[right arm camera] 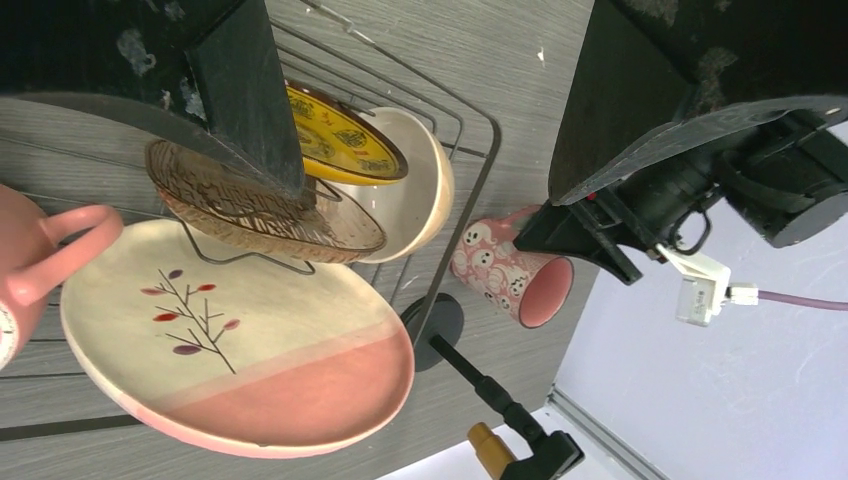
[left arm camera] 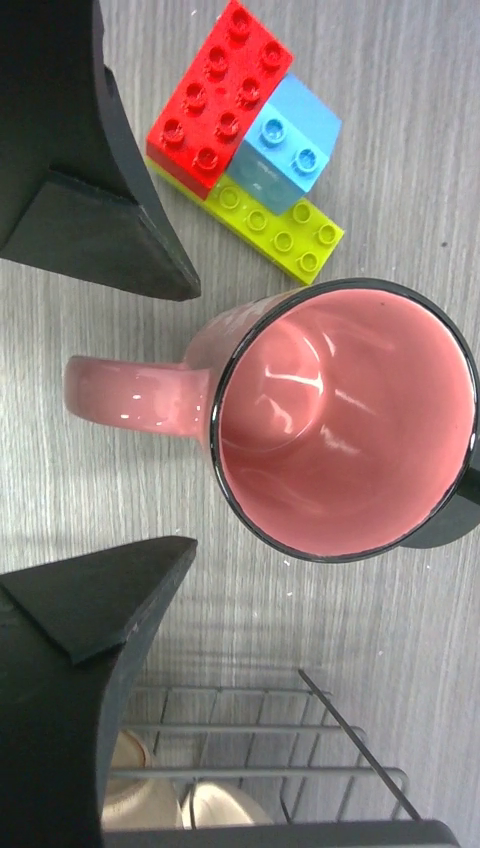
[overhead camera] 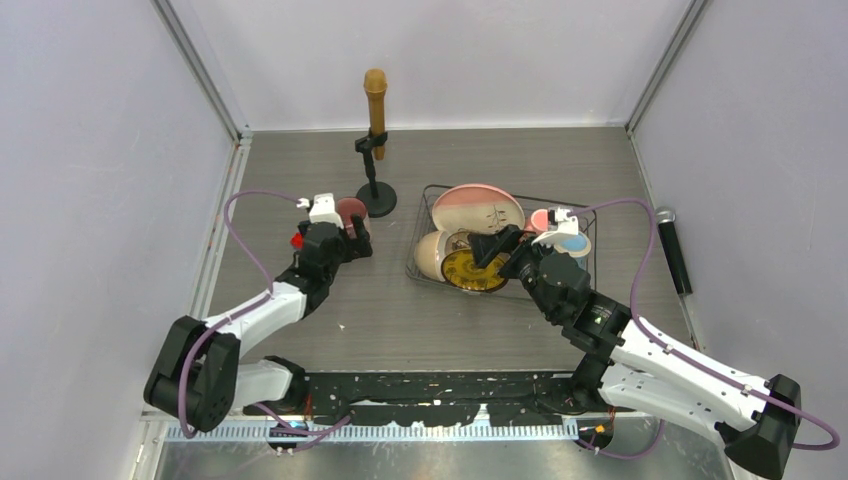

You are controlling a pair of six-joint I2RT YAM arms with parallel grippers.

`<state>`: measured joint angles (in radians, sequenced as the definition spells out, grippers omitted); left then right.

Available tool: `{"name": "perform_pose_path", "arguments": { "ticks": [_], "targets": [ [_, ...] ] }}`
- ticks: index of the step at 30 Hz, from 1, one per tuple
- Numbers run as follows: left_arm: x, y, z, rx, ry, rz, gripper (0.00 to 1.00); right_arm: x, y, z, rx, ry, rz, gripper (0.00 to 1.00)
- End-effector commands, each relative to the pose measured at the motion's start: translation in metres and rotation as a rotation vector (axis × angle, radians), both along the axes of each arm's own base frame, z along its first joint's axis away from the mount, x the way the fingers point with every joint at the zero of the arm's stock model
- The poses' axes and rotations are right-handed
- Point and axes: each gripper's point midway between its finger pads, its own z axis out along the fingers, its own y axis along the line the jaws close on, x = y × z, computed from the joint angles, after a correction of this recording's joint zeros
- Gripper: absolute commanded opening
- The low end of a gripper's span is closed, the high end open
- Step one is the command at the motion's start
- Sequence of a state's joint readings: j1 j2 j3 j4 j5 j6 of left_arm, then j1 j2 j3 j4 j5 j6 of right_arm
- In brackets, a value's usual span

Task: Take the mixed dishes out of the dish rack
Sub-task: Place the cup at the center of the board, then pick up the cup from the dish rack.

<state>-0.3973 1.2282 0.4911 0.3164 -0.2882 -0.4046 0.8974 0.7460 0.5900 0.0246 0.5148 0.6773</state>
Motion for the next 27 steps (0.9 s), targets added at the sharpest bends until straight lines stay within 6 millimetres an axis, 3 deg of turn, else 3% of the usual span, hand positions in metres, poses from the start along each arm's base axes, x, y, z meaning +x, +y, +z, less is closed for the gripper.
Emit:
{"name": "perform_pose_path", "arguments": {
  "ticks": [1,6,7,8,9,13,18,27],
  "targets": [
    [0.007,0.001,0.040,-0.027,-0.086,0.020,0.99,0.002,-0.013,0.006,-0.028,-0.005,-0.059,0.99],
    [-0.005,0.016,0.065,-0.062,-0.080,0.105,1.00,0.004,-0.034,0.002,-0.124,0.032,-0.142,0.99],
    [-0.009,0.019,0.068,-0.062,-0.065,0.121,1.00,0.006,-0.040,0.010,-0.131,0.025,-0.175,0.99],
    [-0.012,0.021,0.074,-0.069,-0.064,0.132,1.00,0.005,-0.046,0.003,-0.177,0.050,-0.191,0.99],
    [-0.017,0.024,0.078,-0.068,-0.054,0.138,1.00,0.007,-0.054,0.012,-0.184,0.044,-0.234,0.99],
    [-0.032,0.037,0.099,-0.080,-0.045,0.192,1.00,0.005,-0.090,0.015,-0.270,0.094,-0.399,0.99],
    [-0.047,0.050,0.107,-0.097,-0.017,0.264,1.00,-0.002,-0.134,0.013,-0.352,0.169,-0.588,0.99],
    [-0.053,0.058,0.107,-0.083,0.005,0.306,1.00,0.014,-0.142,-0.032,-0.450,0.437,-0.578,0.99]
  ]
}}
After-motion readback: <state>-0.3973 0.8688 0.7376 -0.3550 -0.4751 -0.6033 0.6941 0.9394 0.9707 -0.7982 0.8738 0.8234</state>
